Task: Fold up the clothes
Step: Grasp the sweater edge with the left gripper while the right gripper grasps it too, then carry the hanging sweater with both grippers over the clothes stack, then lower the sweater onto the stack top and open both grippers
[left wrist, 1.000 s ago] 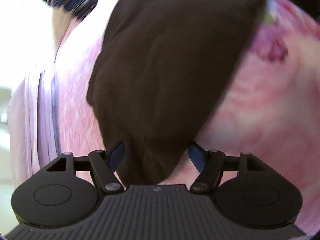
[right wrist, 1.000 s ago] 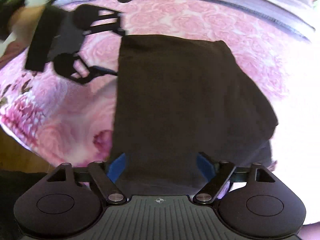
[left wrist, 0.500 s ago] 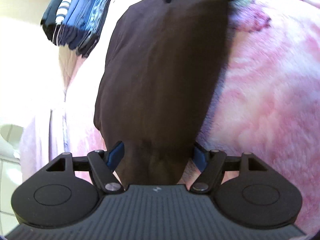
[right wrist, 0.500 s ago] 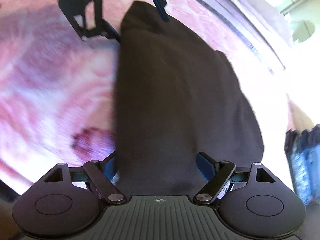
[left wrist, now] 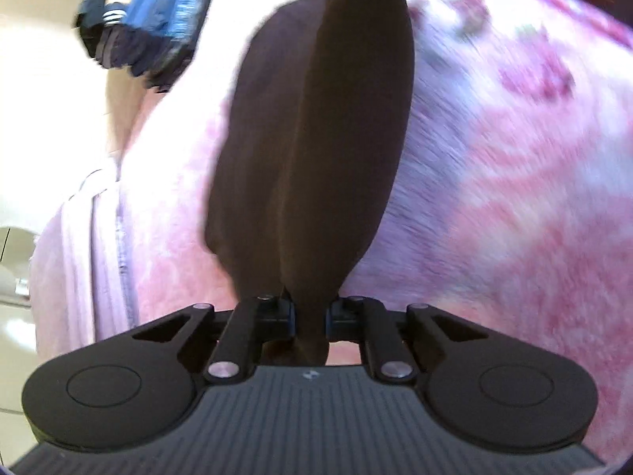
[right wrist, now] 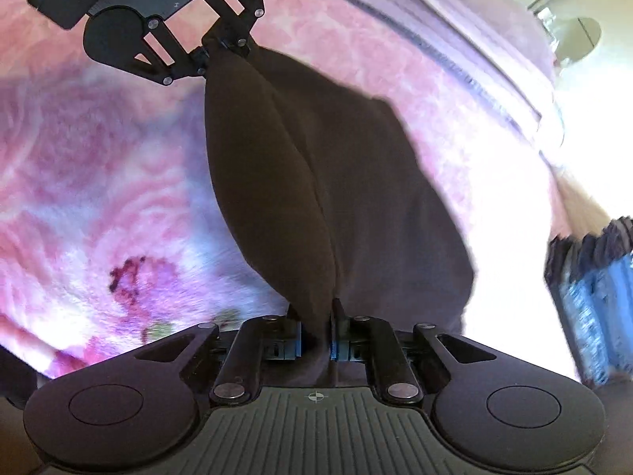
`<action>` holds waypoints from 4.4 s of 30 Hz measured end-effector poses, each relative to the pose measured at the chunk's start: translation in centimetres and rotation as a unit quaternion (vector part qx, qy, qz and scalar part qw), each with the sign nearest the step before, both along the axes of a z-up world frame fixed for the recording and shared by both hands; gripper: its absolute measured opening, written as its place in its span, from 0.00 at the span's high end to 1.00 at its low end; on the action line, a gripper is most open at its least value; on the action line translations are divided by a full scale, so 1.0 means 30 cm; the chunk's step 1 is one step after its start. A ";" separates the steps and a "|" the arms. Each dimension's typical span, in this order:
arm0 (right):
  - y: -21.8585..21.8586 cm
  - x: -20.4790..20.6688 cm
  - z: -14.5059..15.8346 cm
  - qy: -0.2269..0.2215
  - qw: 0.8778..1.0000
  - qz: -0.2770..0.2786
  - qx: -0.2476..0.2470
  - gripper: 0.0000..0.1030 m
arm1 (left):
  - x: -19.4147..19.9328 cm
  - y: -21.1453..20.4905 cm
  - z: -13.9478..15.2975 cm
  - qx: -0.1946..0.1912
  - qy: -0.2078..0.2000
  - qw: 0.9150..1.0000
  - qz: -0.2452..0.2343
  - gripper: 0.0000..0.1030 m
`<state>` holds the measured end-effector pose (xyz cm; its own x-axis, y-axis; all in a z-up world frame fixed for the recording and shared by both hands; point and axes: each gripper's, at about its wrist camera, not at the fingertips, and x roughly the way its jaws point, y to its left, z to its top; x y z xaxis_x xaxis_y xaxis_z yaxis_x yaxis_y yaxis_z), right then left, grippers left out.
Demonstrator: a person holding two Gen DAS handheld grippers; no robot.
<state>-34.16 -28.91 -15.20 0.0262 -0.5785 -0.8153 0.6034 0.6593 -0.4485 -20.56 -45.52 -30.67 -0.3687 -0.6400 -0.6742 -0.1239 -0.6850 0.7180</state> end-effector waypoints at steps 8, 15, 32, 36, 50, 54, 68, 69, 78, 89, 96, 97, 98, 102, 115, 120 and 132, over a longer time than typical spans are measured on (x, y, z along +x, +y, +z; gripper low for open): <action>-0.066 -0.077 0.407 0.019 1.000 0.007 -0.020 0.92 | -0.082 -0.047 0.410 -0.007 0.061 0.998 0.032 0.91; -0.068 -0.166 0.708 0.016 1.000 -0.007 -0.026 0.92 | -0.176 -0.057 0.687 -0.012 0.089 0.996 0.020 0.91; -0.244 -0.811 1.187 0.017 0.991 0.020 -0.134 0.92 | -0.833 -0.180 1.174 -0.090 0.129 0.987 0.027 0.91; -0.324 -0.983 1.295 0.031 0.986 0.030 -0.160 0.92 | -1.015 -0.254 1.292 -0.110 0.150 0.982 0.032 0.91; -0.740 -1.477 1.619 0.060 0.964 -0.025 -0.257 0.92 | -1.554 -0.726 1.668 -0.194 0.221 0.956 -0.018 0.91; -0.885 -1.615 1.649 0.066 0.961 -0.040 -0.265 0.92 | -1.716 -0.870 1.699 -0.198 0.222 0.954 -0.022 0.91; -1.449 -2.085 1.509 0.075 0.954 0.040 -0.288 0.92 | -2.226 -1.318 1.611 -0.224 0.201 0.951 0.068 0.91; -1.458 -2.100 1.475 0.079 0.951 0.048 -0.294 0.91 | -2.232 -1.318 1.567 -0.218 0.199 0.952 0.074 0.91; -1.296 -2.138 0.927 0.051 0.976 0.108 -0.184 0.91 | -2.210 -1.148 1.015 -0.124 0.124 0.981 0.088 0.91; -1.216 -2.138 0.932 0.034 0.976 0.062 -0.205 0.91 | -2.186 -1.072 1.123 -0.152 0.172 0.967 0.106 0.92; -1.157 -2.100 0.840 0.054 0.980 0.070 -0.177 0.91 | -2.179 -1.036 1.020 -0.128 0.164 0.971 0.122 0.93; -1.153 -2.102 0.844 0.052 0.980 0.066 -0.179 0.91 | -2.176 -1.033 1.029 -0.129 0.168 0.969 0.124 0.93; -1.149 -2.105 0.852 0.048 0.980 0.061 -0.182 0.91 | -2.169 -1.029 1.048 -0.131 0.173 0.968 0.125 0.93; -1.170 -2.080 0.874 0.040 0.980 0.060 -0.187 0.91 | -2.194 -1.034 1.068 -0.124 0.176 0.967 0.135 0.93; -1.210 -2.071 0.779 0.043 0.983 0.048 -0.171 0.91 | -2.192 -1.002 1.069 -0.132 0.188 0.962 0.147 0.94; -1.211 -2.063 0.775 0.033 0.984 0.043 -0.168 0.91 | -2.109 -1.115 1.086 -0.133 0.190 0.960 0.155 0.95; -1.220 -2.039 0.738 0.025 0.984 0.020 -0.175 0.91 | -2.117 -1.177 1.159 -0.138 0.193 0.959 0.157 0.94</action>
<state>-95.34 -65.51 6.94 0.0192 -0.8240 -0.5663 0.5507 0.4815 -0.6818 -84.07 -80.83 4.10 -0.3163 -0.8944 -0.3162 0.3685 -0.4230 0.8278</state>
